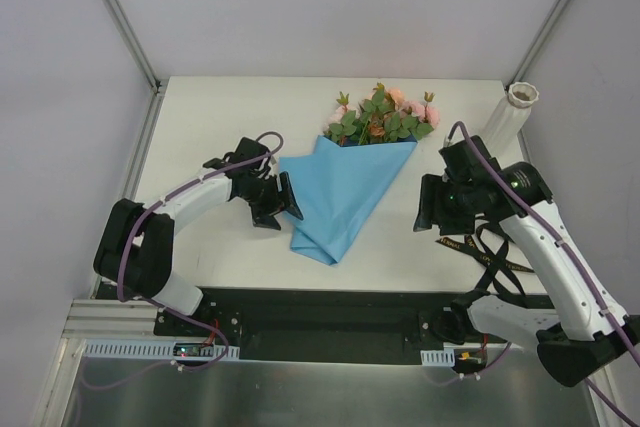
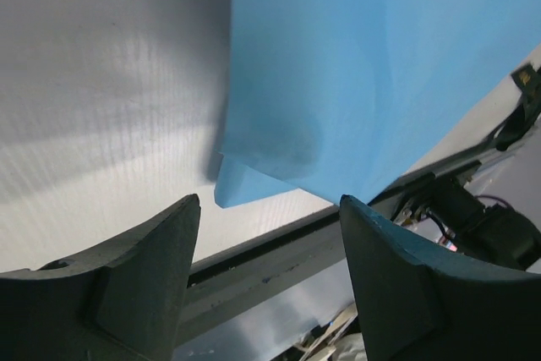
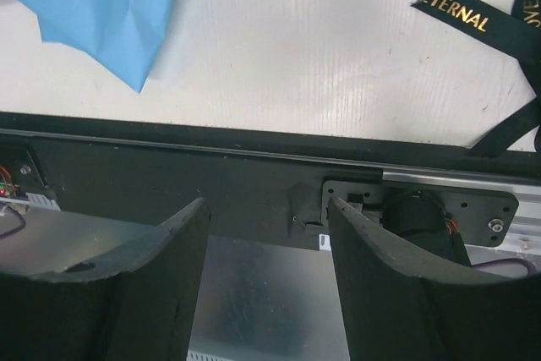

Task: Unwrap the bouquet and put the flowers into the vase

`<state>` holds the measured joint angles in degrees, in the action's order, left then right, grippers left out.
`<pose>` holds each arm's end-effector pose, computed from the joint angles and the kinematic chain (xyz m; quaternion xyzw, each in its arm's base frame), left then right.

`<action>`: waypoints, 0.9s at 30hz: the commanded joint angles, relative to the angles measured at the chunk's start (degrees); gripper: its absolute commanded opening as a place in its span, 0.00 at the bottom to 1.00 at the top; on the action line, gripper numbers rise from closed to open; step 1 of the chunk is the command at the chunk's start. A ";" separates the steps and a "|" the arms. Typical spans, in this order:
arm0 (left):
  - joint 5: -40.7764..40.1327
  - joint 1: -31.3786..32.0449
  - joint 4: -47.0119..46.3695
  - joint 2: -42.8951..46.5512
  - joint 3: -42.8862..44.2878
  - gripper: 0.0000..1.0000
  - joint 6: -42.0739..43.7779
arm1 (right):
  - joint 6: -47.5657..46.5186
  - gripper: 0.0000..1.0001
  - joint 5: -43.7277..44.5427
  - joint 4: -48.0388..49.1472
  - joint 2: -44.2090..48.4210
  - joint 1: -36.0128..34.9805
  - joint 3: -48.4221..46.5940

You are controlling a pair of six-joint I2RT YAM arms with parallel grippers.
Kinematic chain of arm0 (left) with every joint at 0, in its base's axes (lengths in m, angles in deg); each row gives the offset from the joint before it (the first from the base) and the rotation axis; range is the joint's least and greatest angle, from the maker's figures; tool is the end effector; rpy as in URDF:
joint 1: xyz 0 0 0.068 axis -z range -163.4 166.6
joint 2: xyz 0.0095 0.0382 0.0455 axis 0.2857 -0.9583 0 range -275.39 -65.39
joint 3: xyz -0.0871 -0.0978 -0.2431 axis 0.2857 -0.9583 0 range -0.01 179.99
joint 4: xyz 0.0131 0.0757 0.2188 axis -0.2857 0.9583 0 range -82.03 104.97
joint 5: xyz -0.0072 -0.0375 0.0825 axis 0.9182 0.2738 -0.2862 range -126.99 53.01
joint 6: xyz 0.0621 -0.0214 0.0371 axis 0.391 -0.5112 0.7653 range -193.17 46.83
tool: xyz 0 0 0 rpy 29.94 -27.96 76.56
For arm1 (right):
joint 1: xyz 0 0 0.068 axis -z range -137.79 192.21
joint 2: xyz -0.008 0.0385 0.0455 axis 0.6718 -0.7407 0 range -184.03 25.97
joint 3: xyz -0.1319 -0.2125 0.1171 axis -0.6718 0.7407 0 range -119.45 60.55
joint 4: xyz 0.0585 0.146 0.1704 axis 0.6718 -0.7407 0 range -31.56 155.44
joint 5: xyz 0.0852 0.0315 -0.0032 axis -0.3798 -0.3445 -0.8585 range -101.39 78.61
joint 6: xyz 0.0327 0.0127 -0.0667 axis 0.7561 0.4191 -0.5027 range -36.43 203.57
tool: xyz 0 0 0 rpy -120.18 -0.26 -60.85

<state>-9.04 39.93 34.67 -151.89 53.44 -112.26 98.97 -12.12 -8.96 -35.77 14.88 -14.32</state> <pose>0.2459 -0.1385 0.2019 -0.0660 0.9366 -0.3305 0.0957 0.1359 0.0712 0.3353 -0.1022 0.9633 0.0961 0.2289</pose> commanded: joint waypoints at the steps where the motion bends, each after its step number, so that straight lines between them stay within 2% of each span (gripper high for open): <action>1: -6.05 0.66 -5.24 0.63 -0.80 0.64 -5.02 | 1.03 0.61 -1.12 -2.96 1.17 -2.64 -1.86; 5: -8.69 0.75 -9.82 -0.60 -0.63 0.61 -9.68 | 3.57 0.61 2.29 2.66 4.42 -4.48 2.52; 8: -8.79 0.75 -11.40 -2.70 0.95 0.56 -10.04 | 5.69 0.62 4.42 5.13 6.79 -4.83 4.03; 10: -8.00 0.75 -11.84 -3.93 2.44 0.48 -10.30 | 5.87 0.63 5.99 5.13 7.85 -4.84 4.38; 11: -7.73 0.84 -11.93 -4.03 3.40 0.42 -10.48 | 5.70 0.63 6.61 4.96 8.82 -4.84 4.30; 12: -7.73 1.01 -11.93 -3.94 3.76 0.31 -10.48 | 5.52 0.63 7.23 4.52 9.43 -4.84 4.29; 16: -9.39 3.73 -11.93 -0.70 6.22 0.09 -9.78 | 3.24 0.68 11.09 4.69 11.72 -4.84 5.61; 20: -9.93 9.96 -11.93 1.51 11.30 0.07 -9.86 | 1.30 0.67 12.77 3.90 11.72 -4.84 5.35; 21: -9.67 13.28 -11.93 1.33 12.37 0.07 -9.86 | 1.21 0.68 13.30 4.08 11.90 -4.84 5.09; 27: -7.29 25.51 -11.93 -4.02 20.45 0.13 -9.60 | -0.80 0.72 17.51 4.87 14.01 -4.75 1.40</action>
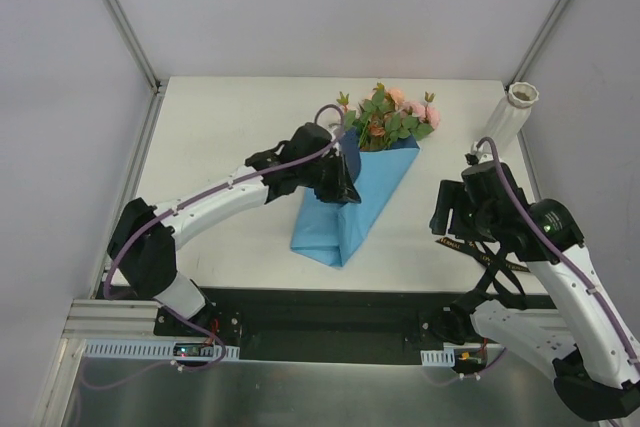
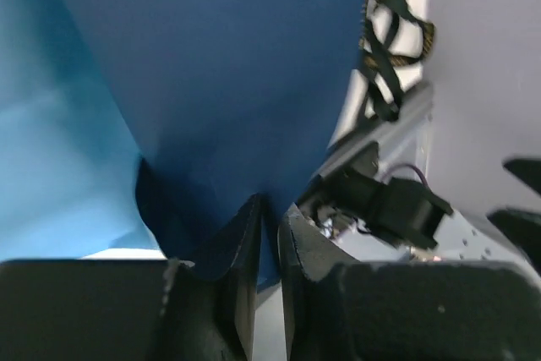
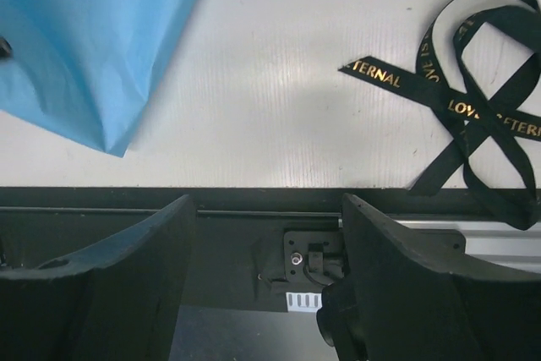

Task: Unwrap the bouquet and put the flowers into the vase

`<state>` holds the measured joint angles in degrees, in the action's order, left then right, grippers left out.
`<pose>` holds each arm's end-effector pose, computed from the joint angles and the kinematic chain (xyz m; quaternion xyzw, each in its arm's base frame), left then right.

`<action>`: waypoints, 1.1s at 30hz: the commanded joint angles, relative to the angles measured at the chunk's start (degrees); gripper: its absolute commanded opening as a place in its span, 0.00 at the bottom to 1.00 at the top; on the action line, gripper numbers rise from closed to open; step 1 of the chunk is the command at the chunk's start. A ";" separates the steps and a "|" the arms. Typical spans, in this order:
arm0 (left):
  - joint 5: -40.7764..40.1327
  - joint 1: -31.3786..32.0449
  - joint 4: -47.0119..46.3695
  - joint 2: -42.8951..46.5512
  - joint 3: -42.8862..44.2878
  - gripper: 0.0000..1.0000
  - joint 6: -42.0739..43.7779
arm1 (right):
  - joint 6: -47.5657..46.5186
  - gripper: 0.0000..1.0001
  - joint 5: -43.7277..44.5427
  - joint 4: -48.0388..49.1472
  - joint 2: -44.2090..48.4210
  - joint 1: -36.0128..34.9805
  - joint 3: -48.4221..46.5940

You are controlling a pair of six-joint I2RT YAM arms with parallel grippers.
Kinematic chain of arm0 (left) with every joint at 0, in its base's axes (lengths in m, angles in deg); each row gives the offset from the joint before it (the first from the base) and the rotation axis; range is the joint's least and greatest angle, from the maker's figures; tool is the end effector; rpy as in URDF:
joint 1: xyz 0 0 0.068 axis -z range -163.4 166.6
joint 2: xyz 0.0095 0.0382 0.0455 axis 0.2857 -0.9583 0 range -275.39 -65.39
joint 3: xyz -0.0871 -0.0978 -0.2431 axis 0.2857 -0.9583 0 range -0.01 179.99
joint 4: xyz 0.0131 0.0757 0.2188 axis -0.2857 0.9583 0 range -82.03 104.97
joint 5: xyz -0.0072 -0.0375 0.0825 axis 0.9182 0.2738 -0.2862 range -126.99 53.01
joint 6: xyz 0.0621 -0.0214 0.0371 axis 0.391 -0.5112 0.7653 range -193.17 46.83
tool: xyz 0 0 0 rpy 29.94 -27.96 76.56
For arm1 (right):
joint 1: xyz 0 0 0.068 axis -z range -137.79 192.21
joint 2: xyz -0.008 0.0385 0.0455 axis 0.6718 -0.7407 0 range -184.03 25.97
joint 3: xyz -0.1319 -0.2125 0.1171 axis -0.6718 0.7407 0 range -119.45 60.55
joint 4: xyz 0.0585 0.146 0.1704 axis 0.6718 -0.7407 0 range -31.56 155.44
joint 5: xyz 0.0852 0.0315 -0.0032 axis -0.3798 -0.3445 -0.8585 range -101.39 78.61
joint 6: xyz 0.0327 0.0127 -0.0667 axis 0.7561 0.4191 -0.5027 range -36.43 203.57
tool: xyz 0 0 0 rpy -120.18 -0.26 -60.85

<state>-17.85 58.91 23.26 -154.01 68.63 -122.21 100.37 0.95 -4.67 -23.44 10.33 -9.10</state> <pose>0.2403 -0.2469 0.2869 0.0249 0.8787 -0.4274 0.2111 0.1030 0.0481 0.3426 -0.0860 0.9306 0.0486 0.3525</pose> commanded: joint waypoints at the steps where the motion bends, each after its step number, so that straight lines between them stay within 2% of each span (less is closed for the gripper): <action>1: 1.78 7.43 -0.44 -3.65 6.06 0.15 1.56 | -2.38 0.72 5.84 0.50 2.29 -0.20 -4.26; 6: 6.52 9.99 -0.35 -9.11 11.95 0.33 4.82 | -1.68 0.73 10.16 0.14 5.10 -0.03 -5.50; 9: 9.07 12.18 1.31 -13.06 15.11 0.38 6.76 | -1.85 0.75 12.18 0.06 6.43 0.06 -6.64; 13: 11.70 15.43 2.29 -15.53 17.40 0.59 10.26 | -4.75 0.78 12.01 0.85 5.12 0.15 -8.39; 14: 12.41 16.83 2.99 -15.88 18.62 0.61 11.32 | -5.63 0.78 11.75 0.76 4.33 0.06 -9.01; 17: 9.18 18.60 5.53 -14.48 19.25 0.67 14.31 | -6.86 0.80 11.31 0.41 2.13 0.24 -11.56; 20: 5.04 19.31 6.24 -9.74 16.01 0.71 14.58 | -6.78 0.83 8.85 1.11 0.98 0.76 -13.49; 25: 7.23 19.48 6.86 -3.94 13.45 0.72 19.67 | -6.51 0.84 2.70 2.78 -1.12 2.52 -13.24; 29: 5.65 18.96 8.87 0.46 11.17 0.71 22.05 | -8.61 0.84 -0.64 4.97 -3.50 3.93 -12.97; 31: 2.67 17.65 10.80 2.22 10.55 0.64 22.49 | -10.02 0.81 -5.12 5.59 -6.22 4.37 -12.53; 33: -1.97 16.07 12.48 2.57 10.46 0.57 22.32 | -10.12 0.74 -7.23 5.42 -8.32 4.37 -10.18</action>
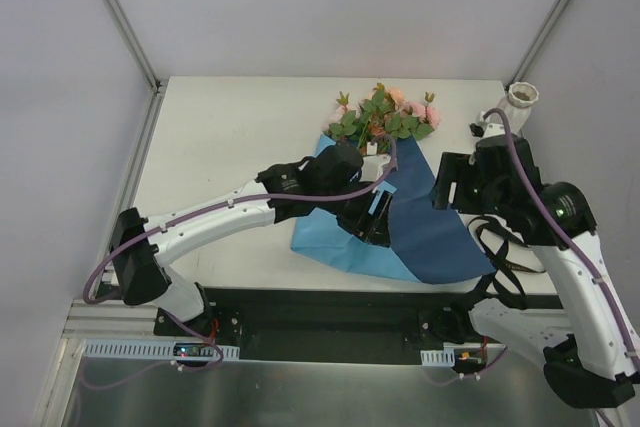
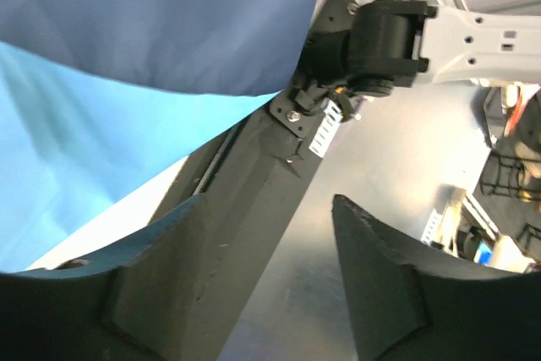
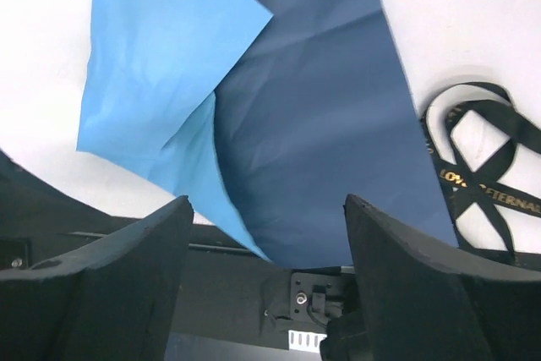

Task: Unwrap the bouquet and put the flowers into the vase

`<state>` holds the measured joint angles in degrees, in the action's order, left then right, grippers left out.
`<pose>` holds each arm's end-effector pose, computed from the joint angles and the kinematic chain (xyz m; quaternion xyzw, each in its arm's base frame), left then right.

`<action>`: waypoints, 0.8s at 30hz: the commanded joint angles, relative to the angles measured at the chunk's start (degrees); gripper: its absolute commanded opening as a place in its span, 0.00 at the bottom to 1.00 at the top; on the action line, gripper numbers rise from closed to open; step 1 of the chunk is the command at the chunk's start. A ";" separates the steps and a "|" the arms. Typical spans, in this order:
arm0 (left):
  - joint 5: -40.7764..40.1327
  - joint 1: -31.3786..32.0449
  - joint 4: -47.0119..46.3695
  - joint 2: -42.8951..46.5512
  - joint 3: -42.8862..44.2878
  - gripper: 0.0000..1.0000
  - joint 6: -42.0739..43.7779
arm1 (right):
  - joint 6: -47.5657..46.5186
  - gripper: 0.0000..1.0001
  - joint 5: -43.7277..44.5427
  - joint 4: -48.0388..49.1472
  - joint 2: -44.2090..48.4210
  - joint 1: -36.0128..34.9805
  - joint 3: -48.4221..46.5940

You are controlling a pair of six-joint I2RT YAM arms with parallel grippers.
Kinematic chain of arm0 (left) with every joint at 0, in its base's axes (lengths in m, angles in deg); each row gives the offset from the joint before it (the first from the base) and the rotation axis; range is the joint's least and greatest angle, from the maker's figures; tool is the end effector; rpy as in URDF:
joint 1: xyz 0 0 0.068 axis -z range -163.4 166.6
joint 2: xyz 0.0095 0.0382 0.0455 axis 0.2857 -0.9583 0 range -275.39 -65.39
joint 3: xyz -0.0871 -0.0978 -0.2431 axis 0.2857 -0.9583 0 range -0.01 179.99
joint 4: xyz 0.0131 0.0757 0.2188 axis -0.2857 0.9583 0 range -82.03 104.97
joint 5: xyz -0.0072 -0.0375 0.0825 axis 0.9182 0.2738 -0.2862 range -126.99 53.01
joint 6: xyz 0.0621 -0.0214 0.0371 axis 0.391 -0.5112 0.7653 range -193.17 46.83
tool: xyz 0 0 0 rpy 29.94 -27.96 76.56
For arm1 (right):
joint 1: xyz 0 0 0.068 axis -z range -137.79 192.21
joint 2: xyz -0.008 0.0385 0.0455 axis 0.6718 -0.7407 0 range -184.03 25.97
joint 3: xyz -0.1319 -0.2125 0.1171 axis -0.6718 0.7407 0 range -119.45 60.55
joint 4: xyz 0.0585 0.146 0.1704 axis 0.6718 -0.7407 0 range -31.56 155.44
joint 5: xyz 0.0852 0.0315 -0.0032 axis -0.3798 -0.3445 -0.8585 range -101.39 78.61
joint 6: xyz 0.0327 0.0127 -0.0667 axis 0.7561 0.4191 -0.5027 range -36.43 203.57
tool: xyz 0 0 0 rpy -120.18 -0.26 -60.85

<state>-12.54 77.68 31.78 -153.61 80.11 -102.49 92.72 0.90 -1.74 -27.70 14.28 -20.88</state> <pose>0.1429 -0.3132 0.3404 0.3327 0.7937 -0.4671 0.2030 0.1188 0.0477 0.3949 -0.1015 0.8943 0.0433 0.4336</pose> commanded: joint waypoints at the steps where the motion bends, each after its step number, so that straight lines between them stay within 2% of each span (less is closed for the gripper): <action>1: -8.79 -3.42 4.83 1.75 -1.02 0.54 2.86 | -2.21 0.73 -7.81 2.66 -4.51 0.85 2.84; 3: -14.47 -4.56 7.64 -0.87 0.21 0.57 5.31 | -0.46 0.66 -9.73 2.84 -5.04 1.90 5.92; 4: -16.08 -4.57 8.78 -2.37 2.22 0.66 6.63 | 0.25 0.64 -10.53 3.02 -4.87 3.82 8.71; 6: -21.51 -4.30 12.82 -7.63 4.68 0.68 8.66 | 0.96 0.63 -13.68 3.37 -4.34 6.38 11.28; 7: -28.25 -4.04 14.40 -9.58 7.48 0.69 8.93 | 0.96 0.62 -14.40 3.46 -4.16 9.43 13.29; 10: -38.82 -2.37 19.51 -16.70 12.76 0.69 13.13 | 0.00 0.63 -17.38 2.49 -3.37 15.94 15.59; 14: -43.08 -0.09 20.83 -21.80 15.94 0.71 17.72 | -0.80 0.64 -19.68 1.26 -2.41 20.18 16.39; 19: -41.23 2.37 21.10 -26.29 18.58 0.72 18.33 | -0.89 0.65 -19.68 0.47 -1.70 21.07 16.13; 24: -46.66 4.66 21.45 -30.85 19.29 0.69 19.91 | -1.59 0.66 -20.46 0.20 -3.19 21.15 15.34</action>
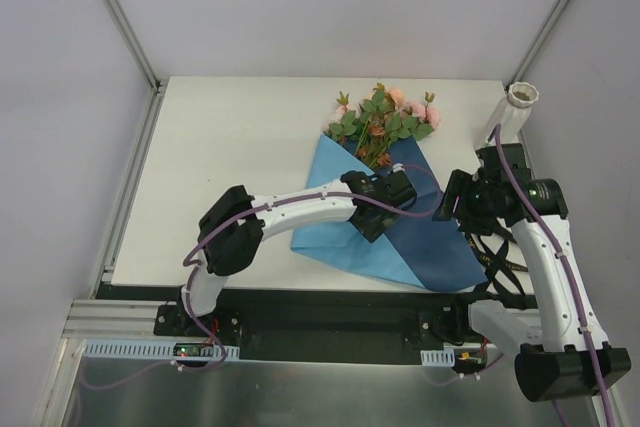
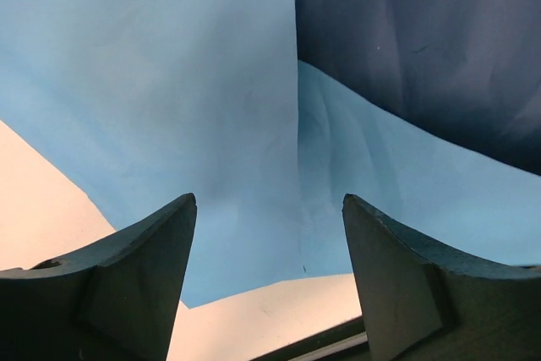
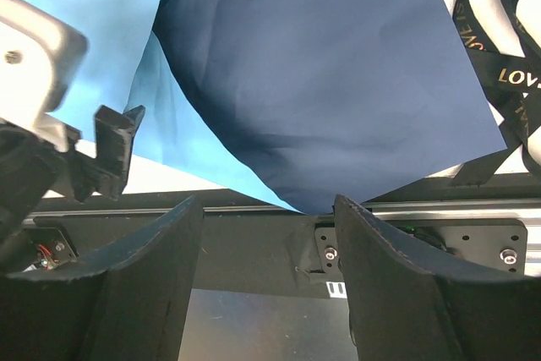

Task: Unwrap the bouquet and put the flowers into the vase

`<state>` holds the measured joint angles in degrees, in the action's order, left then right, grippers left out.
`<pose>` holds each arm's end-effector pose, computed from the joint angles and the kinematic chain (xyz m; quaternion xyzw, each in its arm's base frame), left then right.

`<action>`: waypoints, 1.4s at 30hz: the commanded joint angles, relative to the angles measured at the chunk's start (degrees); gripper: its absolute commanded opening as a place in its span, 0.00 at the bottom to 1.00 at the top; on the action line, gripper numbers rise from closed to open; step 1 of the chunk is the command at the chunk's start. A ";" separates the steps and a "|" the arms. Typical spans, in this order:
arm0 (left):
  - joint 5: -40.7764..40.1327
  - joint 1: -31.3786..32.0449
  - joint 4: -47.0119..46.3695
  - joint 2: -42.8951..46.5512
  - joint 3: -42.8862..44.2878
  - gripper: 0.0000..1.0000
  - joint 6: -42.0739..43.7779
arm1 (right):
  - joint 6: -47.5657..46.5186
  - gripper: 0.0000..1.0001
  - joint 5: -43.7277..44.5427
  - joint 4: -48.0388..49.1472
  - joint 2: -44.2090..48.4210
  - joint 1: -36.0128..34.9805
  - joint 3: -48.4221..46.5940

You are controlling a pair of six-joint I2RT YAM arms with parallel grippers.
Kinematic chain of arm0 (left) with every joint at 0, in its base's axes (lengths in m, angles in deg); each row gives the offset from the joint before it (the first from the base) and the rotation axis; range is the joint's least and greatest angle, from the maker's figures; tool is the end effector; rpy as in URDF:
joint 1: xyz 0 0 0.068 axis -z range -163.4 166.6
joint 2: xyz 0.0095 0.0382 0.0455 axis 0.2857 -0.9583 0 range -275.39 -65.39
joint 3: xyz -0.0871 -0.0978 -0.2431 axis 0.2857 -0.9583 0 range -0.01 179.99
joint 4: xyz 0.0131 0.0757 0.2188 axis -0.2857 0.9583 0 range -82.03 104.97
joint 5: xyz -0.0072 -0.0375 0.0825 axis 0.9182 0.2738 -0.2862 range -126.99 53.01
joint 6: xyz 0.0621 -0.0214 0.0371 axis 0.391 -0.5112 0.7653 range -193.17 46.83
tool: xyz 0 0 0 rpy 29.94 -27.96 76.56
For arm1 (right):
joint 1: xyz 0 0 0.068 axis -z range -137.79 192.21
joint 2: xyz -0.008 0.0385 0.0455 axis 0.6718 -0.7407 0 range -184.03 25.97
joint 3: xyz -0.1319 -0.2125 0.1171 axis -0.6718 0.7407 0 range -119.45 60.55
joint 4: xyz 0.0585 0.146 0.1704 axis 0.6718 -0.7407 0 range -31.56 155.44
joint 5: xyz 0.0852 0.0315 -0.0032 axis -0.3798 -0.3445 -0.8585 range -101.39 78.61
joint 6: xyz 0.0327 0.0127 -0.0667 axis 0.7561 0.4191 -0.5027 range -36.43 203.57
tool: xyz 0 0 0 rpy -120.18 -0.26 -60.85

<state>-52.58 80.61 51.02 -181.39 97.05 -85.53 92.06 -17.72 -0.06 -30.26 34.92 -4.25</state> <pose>0.2003 -0.3717 0.2219 0.3892 0.8796 -0.0447 0.2698 0.1459 0.0258 0.3120 -0.0057 0.9573 0.0914 0.2743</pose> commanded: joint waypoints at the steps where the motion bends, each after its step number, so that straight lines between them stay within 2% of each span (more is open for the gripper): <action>1: -7.69 1.82 2.22 -3.61 2.26 0.68 3.22 | -1.11 0.66 -1.85 -1.48 -0.73 0.52 -1.21; 6: -12.35 2.00 3.18 -6.69 2.52 0.59 4.19 | -1.28 0.66 -1.93 -1.21 -1.08 0.52 -0.95; 10: -10.42 2.00 3.45 -8.53 3.49 0.58 4.45 | -0.93 0.66 -2.64 -0.86 -1.34 0.52 -0.51; 11: -10.68 2.00 3.45 -8.97 3.67 0.53 4.45 | -0.93 0.66 -2.72 -0.78 -1.43 0.52 -0.42; 12: -11.12 2.00 3.71 -9.15 3.75 0.43 4.62 | -0.93 0.66 -2.73 -0.69 -1.43 0.43 -0.33; 14: -13.22 2.00 4.15 -8.72 4.28 0.00 4.71 | -0.93 0.66 -2.46 -0.60 -1.17 0.52 -0.33; 19: -15.52 1.82 5.99 -4.50 5.07 0.00 3.66 | -0.85 0.67 -3.25 0.36 -1.43 0.52 0.28; 28: -18.86 -0.98 8.63 10.26 0.86 0.00 -3.89 | -1.99 0.67 -7.73 4.84 -4.94 0.26 0.20; 30: -18.68 -3.62 9.16 13.86 -1.24 0.00 -7.31 | -2.42 0.67 -10.27 6.51 -6.17 -0.44 0.28; 38: -6.48 -19.17 9.42 23.88 -11.79 0.00 -18.91 | -4.36 0.73 -22.48 13.54 -15.03 -5.45 -0.77; 41: -2.44 -25.58 9.42 26.34 -15.13 0.07 -22.69 | -4.80 0.78 -25.12 16.71 -19.51 -6.94 -2.08; 42: -1.38 -26.99 9.42 26.88 -16.71 0.13 -23.67 | -4.89 0.79 -26.09 18.19 -20.93 -7.12 -2.52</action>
<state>-61.11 58.21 58.27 -158.64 84.37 -101.29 88.74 -36.49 12.01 -46.46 29.26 -3.79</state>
